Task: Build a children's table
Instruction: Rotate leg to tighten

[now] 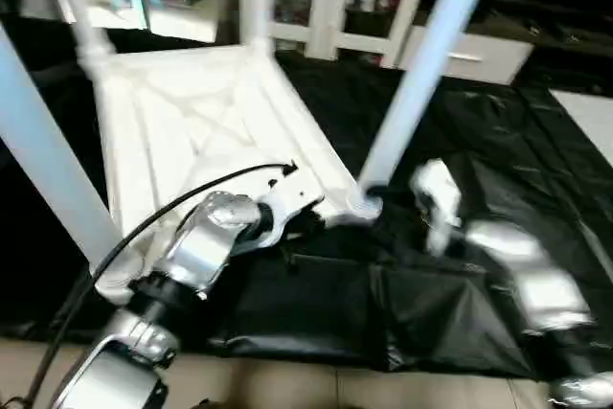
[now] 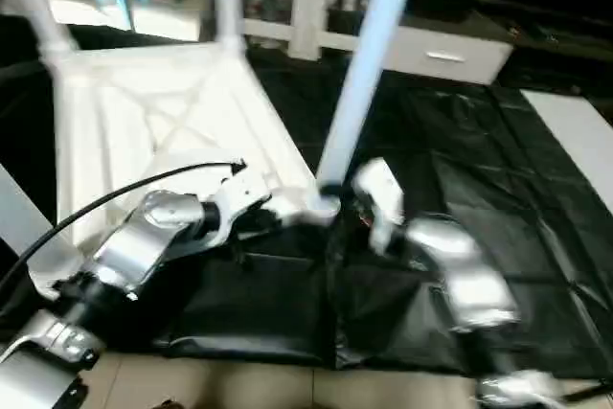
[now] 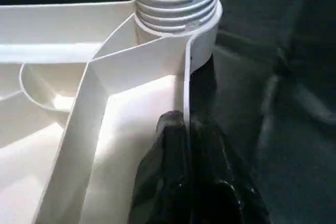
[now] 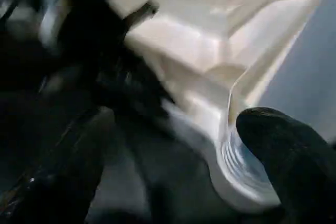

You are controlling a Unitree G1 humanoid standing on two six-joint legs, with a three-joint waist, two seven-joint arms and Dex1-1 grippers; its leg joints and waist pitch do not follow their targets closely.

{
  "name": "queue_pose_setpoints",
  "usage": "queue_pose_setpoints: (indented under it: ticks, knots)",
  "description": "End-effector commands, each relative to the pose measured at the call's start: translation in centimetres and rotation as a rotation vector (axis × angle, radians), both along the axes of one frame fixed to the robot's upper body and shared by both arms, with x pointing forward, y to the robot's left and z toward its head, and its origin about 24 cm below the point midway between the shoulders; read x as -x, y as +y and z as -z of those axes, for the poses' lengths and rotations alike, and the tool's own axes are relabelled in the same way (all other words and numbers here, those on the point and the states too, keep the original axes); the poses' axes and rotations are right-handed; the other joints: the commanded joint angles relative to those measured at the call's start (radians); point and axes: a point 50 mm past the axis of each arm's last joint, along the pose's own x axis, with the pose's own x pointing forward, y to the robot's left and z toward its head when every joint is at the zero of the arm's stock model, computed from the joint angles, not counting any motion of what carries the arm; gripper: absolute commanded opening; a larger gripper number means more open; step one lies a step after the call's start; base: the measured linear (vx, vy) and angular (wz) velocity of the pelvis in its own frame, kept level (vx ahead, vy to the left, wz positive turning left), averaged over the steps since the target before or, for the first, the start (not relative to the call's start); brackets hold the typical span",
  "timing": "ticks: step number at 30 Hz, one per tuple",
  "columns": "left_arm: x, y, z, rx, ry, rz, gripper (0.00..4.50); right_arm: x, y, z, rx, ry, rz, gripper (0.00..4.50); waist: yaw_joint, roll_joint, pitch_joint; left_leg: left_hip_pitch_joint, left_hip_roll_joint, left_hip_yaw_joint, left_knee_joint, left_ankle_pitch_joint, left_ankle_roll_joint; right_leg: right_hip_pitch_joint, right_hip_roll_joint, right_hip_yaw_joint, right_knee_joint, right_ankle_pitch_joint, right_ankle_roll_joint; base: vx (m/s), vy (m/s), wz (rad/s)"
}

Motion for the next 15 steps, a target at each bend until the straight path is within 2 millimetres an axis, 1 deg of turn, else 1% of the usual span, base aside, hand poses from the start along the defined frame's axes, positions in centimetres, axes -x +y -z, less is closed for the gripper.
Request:
queue_pose_setpoints:
  ticks: [1,2,3,4,5,6,7,8,9,10,11,12,14,15]
  knots:
    - [1.4,0.4,1.4,0.0,0.082,0.067,0.0,1.3,-2.1,0.6,0.09,0.068,-0.049,4.43,0.006,-0.008,-0.051,0.014,0.05,-0.017,-0.07,-0.17,0.064,0.049,-0.069,0.044,-0.074,-0.237,-0.194,0.0,0.0,0.0]
    - [1.7,0.5,1.4,0.0,0.093,0.091,0.0,1.4,-2.5,0.6,0.098,0.078,-0.054,4.43,0.004,-0.013,-0.051,0.009,0.049,-0.018,-0.071,-0.172,0.065,0.05,-0.07,0.044,-0.076,-0.256,-0.185,0.0,0.0,0.0]
    - [1.8,0.6,1.4,-0.001,0.099,0.104,0.0,1.5,-2.6,0.6,0.098,0.081,-0.051,4.43,0.005,-0.011,-0.052,0.01,0.048,-0.019,-0.07,-0.177,0.064,0.048,-0.07,0.043,-0.076,-0.266,-0.182,0.0,0.0,0.0]
    - [2.2,0.6,1.3,0.015,0.101,0.145,0.0,1.1,-2.9,0.6,0.115,0.054,-0.02,4.43,-0.002,-0.014,-0.051,0.001,0.046,-0.022,-0.073,-0.182,0.061,0.051,-0.07,0.042,-0.075,-0.293,-0.169,0.0,0.0,0.0]
    - [2.6,0.5,1.1,0.027,0.111,0.17,0.0,0.9,-3.1,0.6,0.125,0.045,-0.012,4.43,-0.006,-0.012,-0.049,0.004,0.046,-0.022,-0.074,-0.204,0.053,0.045,-0.07,0.04,-0.084,-0.35,-0.153,0.0,0.0,0.0]
    - [2.6,0.5,1.1,0.027,0.111,0.17,0.0,0.9,-3.1,0.6,0.125,0.045,-0.012,4.43,-0.007,-0.012,-0.05,0.008,0.047,-0.022,-0.072,-0.212,0.048,0.041,-0.071,0.041,-0.085,-0.364,-0.151,0.0,0.0,0.0]
    - [3.0,0.5,1.0,0.034,0.124,0.202,0.0,0.6,-3.3,0.6,0.143,0.022,0.009,4.43,-0.006,-0.012,-0.052,0.013,0.048,-0.021,-0.07,-0.206,0.045,0.039,-0.072,0.043,-0.085,-0.355,-0.157,0.0,0.0,0.0]
    - [3.2,0.5,0.9,0.041,0.124,0.222,0.0,0.4,-3.3,0.6,0.147,0.011,0.027,4.43,-0.005,-0.01,-0.053,0.014,0.049,-0.019,-0.07,-0.185,0.046,0.038,-0.069,0.044,-0.079,-0.311,-0.172,0.0,0.0,0.0]
    - [3.4,0.4,0.7,0.051,0.129,0.235,0.0,0.1,-3.3,0.6,0.139,0.006,0.045,4.43,-0.005,-0.011,-0.053,0.012,0.048,-0.018,-0.07,-0.169,0.05,0.039,-0.065,0.043,-0.075,-0.274,-0.181,0.0,0.0,0.0]
    - [3.4,0.4,0.7,0.052,0.129,0.236,0.0,0.1,-3.3,0.6,0.138,0.005,0.045,4.43,-0.005,-0.011,-0.053,0.012,0.048,-0.018,-0.07,-0.169,0.05,0.039,-0.065,0.043,-0.075,-0.274,-0.181,0.0,0.0,0.0]
    - [3.5,0.2,0.6,0.057,0.126,0.25,0.0,0.0,-3.0,0.4,0.099,0.017,0.046,4.43,0.0,-0.007,-0.054,0.02,0.048,-0.014,-0.067,-0.157,0.059,0.036,-0.063,0.045,-0.071,-0.229,-0.2,0.0,0.0,0.0]
    - [3.5,0.2,0.6,0.057,0.126,0.251,0.0,0.0,-3.0,0.3,0.095,0.018,0.045,4.43,0.001,-0.008,-0.054,0.02,0.048,-0.013,-0.067,-0.152,0.063,0.036,-0.062,0.045,-0.069,-0.216,-0.204,0.0,0.0,0.0]
    - [3.6,0.1,0.5,0.06,0.131,0.269,0.0,0.0,-2.5,0.1,0.05,0.024,0.019,4.43,0.008,-0.007,-0.057,0.016,0.048,-0.012,-0.065,-0.116,0.076,0.043,-0.062,0.045,-0.061,-0.161,-0.215,0.0,0.0,0.0]
    - [3.7,0.0,0.5,0.06,0.133,0.274,0.0,0.0,-2.2,0.0,0.036,0.025,0.008,4.43,0.009,-0.009,-0.058,0.014,0.048,-0.013,-0.065,-0.11,0.079,0.045,-0.063,0.045,-0.059,-0.151,-0.216,0.0,0.0,0.0]
